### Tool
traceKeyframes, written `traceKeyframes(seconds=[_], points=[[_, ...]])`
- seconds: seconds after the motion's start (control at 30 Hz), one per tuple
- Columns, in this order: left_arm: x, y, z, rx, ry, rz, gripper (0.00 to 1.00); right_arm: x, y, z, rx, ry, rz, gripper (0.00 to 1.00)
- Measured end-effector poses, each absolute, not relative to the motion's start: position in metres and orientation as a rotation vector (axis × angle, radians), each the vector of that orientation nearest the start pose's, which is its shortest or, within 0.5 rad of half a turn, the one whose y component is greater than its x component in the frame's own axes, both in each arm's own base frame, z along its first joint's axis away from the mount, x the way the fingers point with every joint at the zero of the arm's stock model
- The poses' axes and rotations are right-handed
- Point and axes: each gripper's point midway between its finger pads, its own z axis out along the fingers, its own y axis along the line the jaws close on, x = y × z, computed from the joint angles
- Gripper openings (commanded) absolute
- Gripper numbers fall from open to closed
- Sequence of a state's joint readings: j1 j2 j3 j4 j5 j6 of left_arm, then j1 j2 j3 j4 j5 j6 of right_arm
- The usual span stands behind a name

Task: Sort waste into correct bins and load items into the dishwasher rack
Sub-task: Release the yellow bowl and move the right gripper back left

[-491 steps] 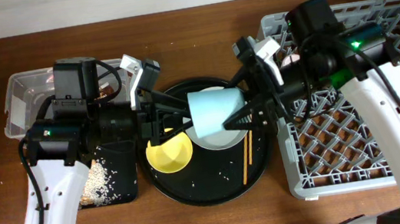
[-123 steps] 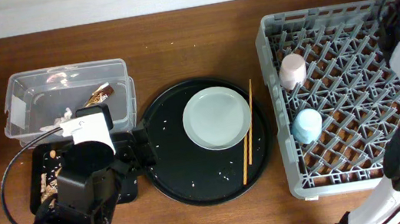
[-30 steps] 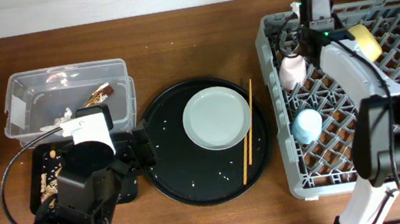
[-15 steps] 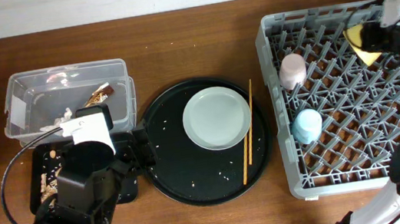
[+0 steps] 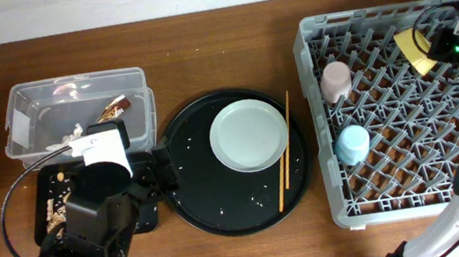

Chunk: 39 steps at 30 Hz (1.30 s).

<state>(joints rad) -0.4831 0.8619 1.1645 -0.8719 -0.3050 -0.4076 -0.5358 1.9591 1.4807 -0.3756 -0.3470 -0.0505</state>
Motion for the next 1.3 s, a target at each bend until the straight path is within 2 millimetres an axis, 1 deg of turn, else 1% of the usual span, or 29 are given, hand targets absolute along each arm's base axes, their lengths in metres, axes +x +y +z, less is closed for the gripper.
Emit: traceKeyframes(seconds=[0.07,0.17,0.2,0.23,0.3,0.37,0.43,0.5,0.53,0.6,0.63,0.67,0.7,0.73,0.77,0.8,0.87,0.9,0.97,1.0,1.03,1.07,1.13,1.17,1.23,1.3], points=[[0.258,-0.077,0.316,-0.098,2.115,-0.205,0.99,0.478,-0.209,0.121,0.436,2.319,0.197,0.04],[0.258,-0.077,0.316,-0.097,2.115,-0.205,0.99,0.474,-0.194,0.119,0.477,2.328,0.319,0.04],[0.258,-0.077,0.316,-0.098,2.115,-0.205,0.99,0.474,-0.193,0.119,0.498,2.327,0.336,0.04],[0.258,-0.077,0.316,-0.097,2.115,-0.205,0.99,0.470,-0.185,0.117,0.506,2.343,0.395,0.04],[0.258,-0.077,0.316,-0.098,2.115,-0.205,0.99,0.464,-0.175,0.113,0.546,2.368,0.470,0.04],[0.258,-0.077,0.316,-0.098,2.115,-0.205,0.99,0.460,-0.169,0.112,0.566,2.378,0.511,0.04],[0.258,-0.077,0.316,-0.098,2.115,-0.205,0.99,0.458,-0.167,0.119,0.571,2.371,0.520,0.04],[0.258,-0.077,0.316,-0.098,2.115,-0.205,0.99,0.456,-0.165,0.140,0.554,2.343,0.510,0.04],[0.258,-0.077,0.316,-0.097,2.116,-0.205,0.99,0.452,-0.162,0.163,0.532,2.313,0.497,0.04],[0.258,-0.077,0.316,-0.097,2.115,-0.205,0.99,0.441,-0.155,0.200,0.512,2.269,0.481,0.04],[0.258,-0.077,0.316,-0.098,2.115,-0.205,0.99,0.432,-0.149,0.219,0.516,2.254,0.483,0.04],[0.258,-0.077,0.316,-0.097,2.115,-0.205,0.99,0.425,-0.143,0.234,0.512,2.242,0.483,0.04],[0.258,-0.077,0.316,-0.097,2.116,-0.205,0.99,0.410,-0.130,0.253,0.512,2.242,0.492,0.04],[0.258,-0.077,0.316,-0.098,2.115,-0.205,0.99,0.398,-0.116,0.267,0.503,2.245,0.504,0.05],[0.258,-0.077,0.316,-0.098,2.115,-0.205,0.99,0.390,-0.105,0.276,0.490,2.249,0.514,0.05],[0.258,-0.077,0.316,-0.097,2.115,-0.205,0.99,0.376,-0.085,0.284,0.470,2.275,0.540,0.06],[0.258,-0.077,0.316,-0.098,2.115,-0.205,0.99,0.358,-0.046,0.291,0.400,2.329,0.593,0.10],[0.258,-0.077,0.316,-0.098,2.115,-0.205,0.99,0.348,-0.025,0.291,0.353,2.368,0.627,0.11],[0.258,-0.077,0.316,-0.098,2.115,-0.205,0.99,0.336,0.009,0.286,0.278,2.438,0.683,0.17],[0.258,-0.077,0.316,-0.097,2.116,-0.205,0.99,0.330,0.028,0.282,0.226,2.481,0.718,0.19],[0.258,-0.077,0.316,-0.097,2.115,-0.205,0.99,0.325,0.043,0.280,0.181,2.509,0.741,0.20],[0.258,-0.077,0.316,-0.098,2.115,-0.205,0.99,0.320,0.063,0.278,0.112,2.537,0.770,0.24],[0.258,-0.077,0.316,-0.098,2.114,-0.205,0.99,0.314,0.090,0.276,0.001,2.563,0.801,0.27],[0.261,-0.078,0.320,-0.103,2.095,-0.214,0.99,0.311,0.103,0.274,-0.049,2.575,0.815,0.29],[0.268,-0.080,0.334,-0.118,2.032,-0.238,0.99,0.305,0.127,0.267,-0.145,2.614,0.827,0.32],[0.271,-0.079,0.341,-0.132,2.000,-0.238,0.99,0.301,0.146,0.255,-0.208,2.662,0.813,0.35]])
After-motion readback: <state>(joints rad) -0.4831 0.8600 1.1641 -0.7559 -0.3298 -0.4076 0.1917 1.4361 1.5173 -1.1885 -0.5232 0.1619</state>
